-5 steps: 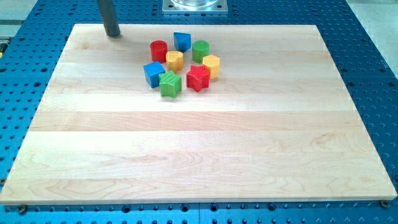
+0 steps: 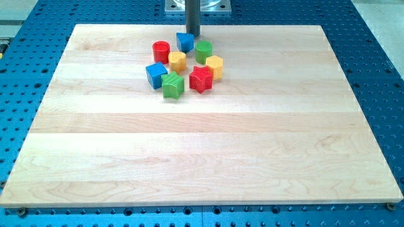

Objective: Move your arm to the right

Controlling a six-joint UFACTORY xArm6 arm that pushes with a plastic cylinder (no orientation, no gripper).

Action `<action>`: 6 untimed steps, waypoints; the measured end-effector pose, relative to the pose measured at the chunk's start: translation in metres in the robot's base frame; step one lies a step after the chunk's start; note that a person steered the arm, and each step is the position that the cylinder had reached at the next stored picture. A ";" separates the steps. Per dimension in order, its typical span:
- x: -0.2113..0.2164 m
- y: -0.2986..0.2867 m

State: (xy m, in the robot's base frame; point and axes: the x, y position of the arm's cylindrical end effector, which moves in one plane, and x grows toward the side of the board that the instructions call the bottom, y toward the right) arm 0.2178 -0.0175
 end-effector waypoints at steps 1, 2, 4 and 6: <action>0.005 -0.011; 0.007 -0.016; 0.024 -0.009; 0.030 0.071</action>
